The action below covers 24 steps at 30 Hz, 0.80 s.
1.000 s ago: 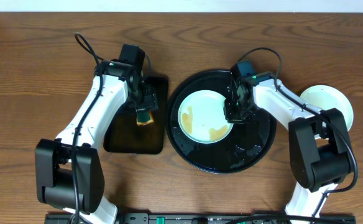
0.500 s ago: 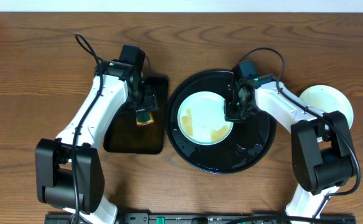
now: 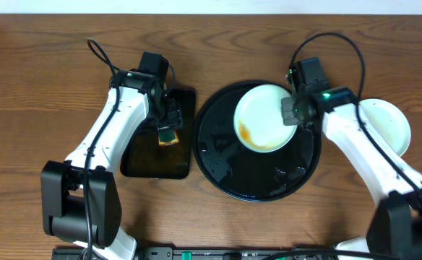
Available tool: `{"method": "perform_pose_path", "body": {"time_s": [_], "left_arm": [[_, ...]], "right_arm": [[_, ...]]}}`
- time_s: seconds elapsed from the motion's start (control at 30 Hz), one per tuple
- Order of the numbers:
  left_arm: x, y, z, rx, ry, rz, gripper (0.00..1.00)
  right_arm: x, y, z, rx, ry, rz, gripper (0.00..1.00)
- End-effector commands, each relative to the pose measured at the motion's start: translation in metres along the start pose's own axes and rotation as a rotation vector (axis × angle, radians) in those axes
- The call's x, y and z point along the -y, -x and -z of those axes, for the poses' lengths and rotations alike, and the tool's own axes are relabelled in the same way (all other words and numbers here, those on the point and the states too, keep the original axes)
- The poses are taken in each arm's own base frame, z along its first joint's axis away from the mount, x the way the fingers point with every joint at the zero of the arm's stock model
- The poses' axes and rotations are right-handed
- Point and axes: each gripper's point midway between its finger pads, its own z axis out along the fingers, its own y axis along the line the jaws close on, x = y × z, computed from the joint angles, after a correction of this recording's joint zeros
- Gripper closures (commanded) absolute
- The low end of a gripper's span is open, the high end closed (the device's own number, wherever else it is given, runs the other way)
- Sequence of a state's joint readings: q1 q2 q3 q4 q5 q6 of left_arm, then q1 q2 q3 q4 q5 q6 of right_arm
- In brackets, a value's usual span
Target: Clean dirty plates on tray and stack at the side
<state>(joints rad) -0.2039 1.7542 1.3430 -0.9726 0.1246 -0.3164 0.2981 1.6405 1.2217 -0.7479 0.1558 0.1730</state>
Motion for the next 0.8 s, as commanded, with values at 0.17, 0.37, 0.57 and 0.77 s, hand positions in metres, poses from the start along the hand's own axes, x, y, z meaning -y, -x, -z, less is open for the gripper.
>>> {"method": "perform_pose_path", "body": {"time_s": [0.17,0.37,0.57,0.77], "left_arm": [[-0.004,-0.002,0.0,-0.003,0.015,-0.007,0.26],[-0.004,-0.002,0.0,-0.002,0.015,-0.008,0.26],[-0.003,-0.001,0.0,0.003,0.013,-0.008,0.26],[-0.002,0.001,0.0,0.007,0.011,-0.008,0.26]], "right_arm": [[0.037,0.025,0.045,0.156,-0.175,0.06,0.99],[0.029,0.034,0.066,0.225,-0.261,0.177,0.99],[0.008,0.036,0.08,0.264,-0.377,0.341,0.99],[-0.016,0.036,0.099,0.323,-0.473,0.451,0.99]]}}
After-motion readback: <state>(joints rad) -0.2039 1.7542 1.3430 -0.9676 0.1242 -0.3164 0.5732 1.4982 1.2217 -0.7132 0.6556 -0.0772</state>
